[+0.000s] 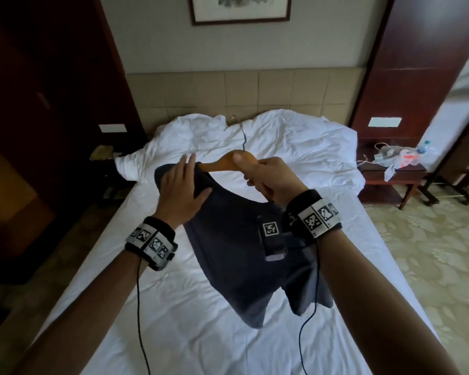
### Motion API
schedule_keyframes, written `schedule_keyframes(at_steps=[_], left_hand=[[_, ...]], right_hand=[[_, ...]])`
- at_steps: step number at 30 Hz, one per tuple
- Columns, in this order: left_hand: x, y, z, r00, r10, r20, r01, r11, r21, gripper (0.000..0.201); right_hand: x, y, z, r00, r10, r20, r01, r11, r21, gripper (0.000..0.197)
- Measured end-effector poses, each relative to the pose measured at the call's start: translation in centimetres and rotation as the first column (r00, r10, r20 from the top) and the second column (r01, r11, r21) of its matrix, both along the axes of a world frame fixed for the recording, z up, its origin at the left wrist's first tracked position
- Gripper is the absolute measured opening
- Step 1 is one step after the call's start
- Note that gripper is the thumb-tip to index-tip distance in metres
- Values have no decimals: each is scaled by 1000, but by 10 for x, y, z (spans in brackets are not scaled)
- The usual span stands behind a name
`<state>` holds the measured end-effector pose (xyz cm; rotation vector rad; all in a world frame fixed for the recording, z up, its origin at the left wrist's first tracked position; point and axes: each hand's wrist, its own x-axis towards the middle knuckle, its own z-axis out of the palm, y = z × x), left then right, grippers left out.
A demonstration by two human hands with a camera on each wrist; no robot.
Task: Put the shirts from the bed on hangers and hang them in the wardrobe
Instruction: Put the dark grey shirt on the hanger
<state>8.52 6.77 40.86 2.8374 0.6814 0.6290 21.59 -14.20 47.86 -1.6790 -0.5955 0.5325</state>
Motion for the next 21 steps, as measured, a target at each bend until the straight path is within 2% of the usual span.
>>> schedule_keyframes(at_steps=[3, 7, 11, 14, 17, 19, 21], left_hand=[[-20, -26, 10, 996, 85, 36, -83, 996, -40, 86], [-70, -30, 12, 987, 159, 15, -156, 979, -135, 82], [-153, -25, 8, 987, 159, -18, -159, 987, -12, 50], [-219, -6, 14, 991, 131, 9, -131, 991, 22, 31], [-280, 16, 31, 983, 152, 100, -154, 988, 15, 24], [-324, 27, 45, 959, 199, 203, -194, 980, -43, 22], [-371, 37, 57, 939, 239, 247, -234, 971, -49, 15]], right_hand=[[-17, 9, 9, 979, 136, -149, -136, 991, 13, 50], [-58, 42, 5, 959, 216, -183, -207, 976, 68, 54], [-121, 80, 6, 908, 344, -237, -312, 936, 162, 40], [-174, 108, 14, 862, 447, -239, -400, 889, 223, 37], [-231, 138, 24, 802, 566, -192, -516, 818, 254, 41], [-272, 162, 33, 771, 615, -164, -572, 783, 246, 50], [-313, 190, 43, 750, 644, -148, -607, 761, 229, 50]])
